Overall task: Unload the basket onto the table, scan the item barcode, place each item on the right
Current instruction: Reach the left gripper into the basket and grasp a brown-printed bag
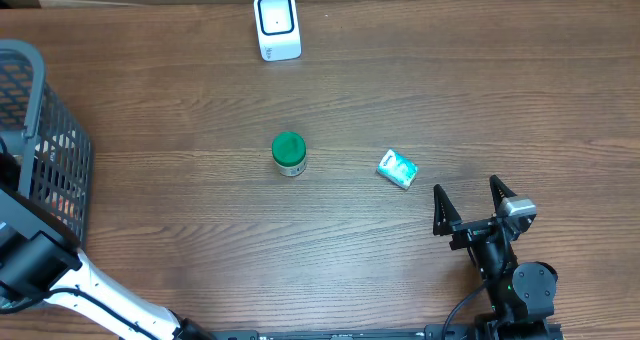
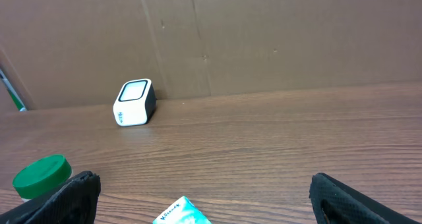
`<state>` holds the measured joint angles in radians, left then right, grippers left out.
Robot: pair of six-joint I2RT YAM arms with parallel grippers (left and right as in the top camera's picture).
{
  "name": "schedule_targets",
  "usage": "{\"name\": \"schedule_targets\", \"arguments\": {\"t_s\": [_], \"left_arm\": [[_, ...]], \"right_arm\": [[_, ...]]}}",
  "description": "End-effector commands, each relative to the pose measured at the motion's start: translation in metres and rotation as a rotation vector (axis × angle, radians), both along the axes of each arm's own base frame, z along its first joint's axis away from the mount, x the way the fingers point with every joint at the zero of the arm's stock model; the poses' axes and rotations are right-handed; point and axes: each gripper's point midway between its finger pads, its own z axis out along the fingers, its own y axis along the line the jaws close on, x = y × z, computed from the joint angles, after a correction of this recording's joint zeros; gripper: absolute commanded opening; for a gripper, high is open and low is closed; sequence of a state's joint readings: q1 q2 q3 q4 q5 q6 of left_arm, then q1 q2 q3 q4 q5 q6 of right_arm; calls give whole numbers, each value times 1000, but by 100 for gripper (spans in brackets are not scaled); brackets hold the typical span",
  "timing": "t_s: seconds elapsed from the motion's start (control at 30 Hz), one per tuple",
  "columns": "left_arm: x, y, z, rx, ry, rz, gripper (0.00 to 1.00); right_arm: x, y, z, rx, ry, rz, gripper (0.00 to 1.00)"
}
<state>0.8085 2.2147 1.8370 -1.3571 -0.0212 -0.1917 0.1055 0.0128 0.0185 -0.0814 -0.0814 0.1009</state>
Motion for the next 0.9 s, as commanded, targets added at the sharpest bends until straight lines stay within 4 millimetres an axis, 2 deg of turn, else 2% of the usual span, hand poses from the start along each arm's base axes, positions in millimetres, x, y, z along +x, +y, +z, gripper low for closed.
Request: {"name": "schedule_targets", "arguments": {"t_s": [0.0,0.17,0.43,0.53,0.7,0.87], "left_arm": [[-17,-2,-20,4,89,12,63],[-23,-8,-34,-10,103,14,57],[-22,-8,-34,-12,95,16,9],[-20,-7,-27,-8,96,35,4],[-6,5,10,34,48,53,4],[24,14,69,86,-102,54,4]], "right_arm": [[0,0,-2,4,-3,0,100],[0,0,-2,4,-3,0,100],[0,0,-2,4,-3,0,100],[0,0,-2,4,-3,0,100],[0,0,-2,4,-3,0,100],[0,0,-2,4,-3,0,100]]}}
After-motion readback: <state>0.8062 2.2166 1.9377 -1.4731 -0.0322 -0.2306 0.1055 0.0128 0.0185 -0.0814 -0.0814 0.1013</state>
